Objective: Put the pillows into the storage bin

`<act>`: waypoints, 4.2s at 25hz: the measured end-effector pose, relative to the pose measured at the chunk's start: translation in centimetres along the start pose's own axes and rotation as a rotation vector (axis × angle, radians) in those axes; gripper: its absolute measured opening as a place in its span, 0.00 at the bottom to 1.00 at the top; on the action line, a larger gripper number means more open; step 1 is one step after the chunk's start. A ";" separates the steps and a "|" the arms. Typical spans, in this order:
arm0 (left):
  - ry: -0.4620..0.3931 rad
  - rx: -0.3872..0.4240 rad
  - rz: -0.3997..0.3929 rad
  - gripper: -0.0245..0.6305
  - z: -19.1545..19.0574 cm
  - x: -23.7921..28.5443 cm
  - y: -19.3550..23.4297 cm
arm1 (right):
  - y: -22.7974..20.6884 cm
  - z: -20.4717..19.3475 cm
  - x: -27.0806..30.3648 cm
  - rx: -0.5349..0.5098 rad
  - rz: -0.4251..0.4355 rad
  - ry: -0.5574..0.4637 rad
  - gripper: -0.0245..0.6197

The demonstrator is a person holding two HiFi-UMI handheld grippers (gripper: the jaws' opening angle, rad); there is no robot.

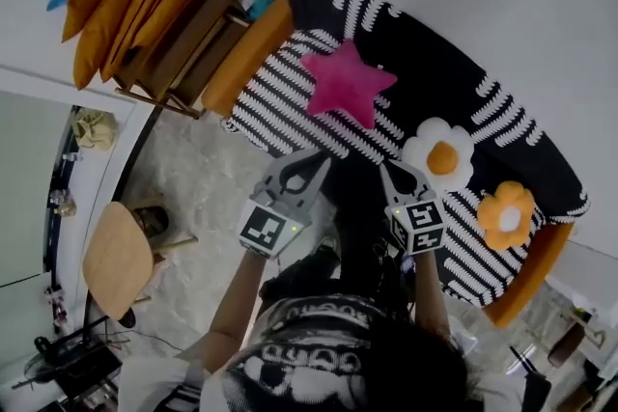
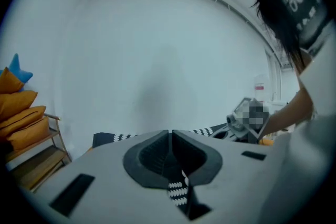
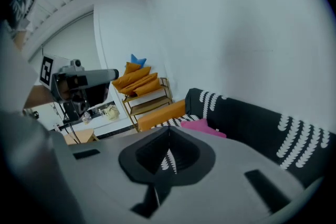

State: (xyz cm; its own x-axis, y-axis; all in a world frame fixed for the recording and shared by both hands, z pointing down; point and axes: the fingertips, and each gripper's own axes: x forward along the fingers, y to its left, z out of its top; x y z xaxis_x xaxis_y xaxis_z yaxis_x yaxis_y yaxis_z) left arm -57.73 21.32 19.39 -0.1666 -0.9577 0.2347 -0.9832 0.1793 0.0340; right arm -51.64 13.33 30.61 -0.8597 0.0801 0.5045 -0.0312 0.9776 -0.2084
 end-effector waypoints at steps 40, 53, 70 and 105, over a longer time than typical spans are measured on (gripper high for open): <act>0.303 -0.203 0.146 0.07 -18.1 12.7 10.4 | -11.0 -21.8 32.9 0.666 0.265 0.614 0.32; 0.232 -0.137 -0.015 0.07 -14.3 5.0 8.4 | 0.2 -15.3 21.1 0.919 0.255 0.389 0.26; 0.232 -0.029 -0.363 0.07 -16.1 -10.0 4.6 | 16.2 -14.4 7.1 1.156 0.133 0.054 0.24; 0.187 0.378 -1.429 0.07 -18.0 -22.6 -66.1 | 20.7 -64.0 -58.8 1.597 -0.947 -0.605 0.24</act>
State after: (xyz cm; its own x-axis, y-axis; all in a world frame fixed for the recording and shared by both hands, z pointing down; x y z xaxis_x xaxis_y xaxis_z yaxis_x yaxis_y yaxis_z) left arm 12.33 35.16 29.37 0.9140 -0.2212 0.3402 -0.2680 -0.9586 0.0967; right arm 30.86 41.30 50.26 -0.3129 -0.6862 0.6567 -0.5728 -0.4152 -0.7068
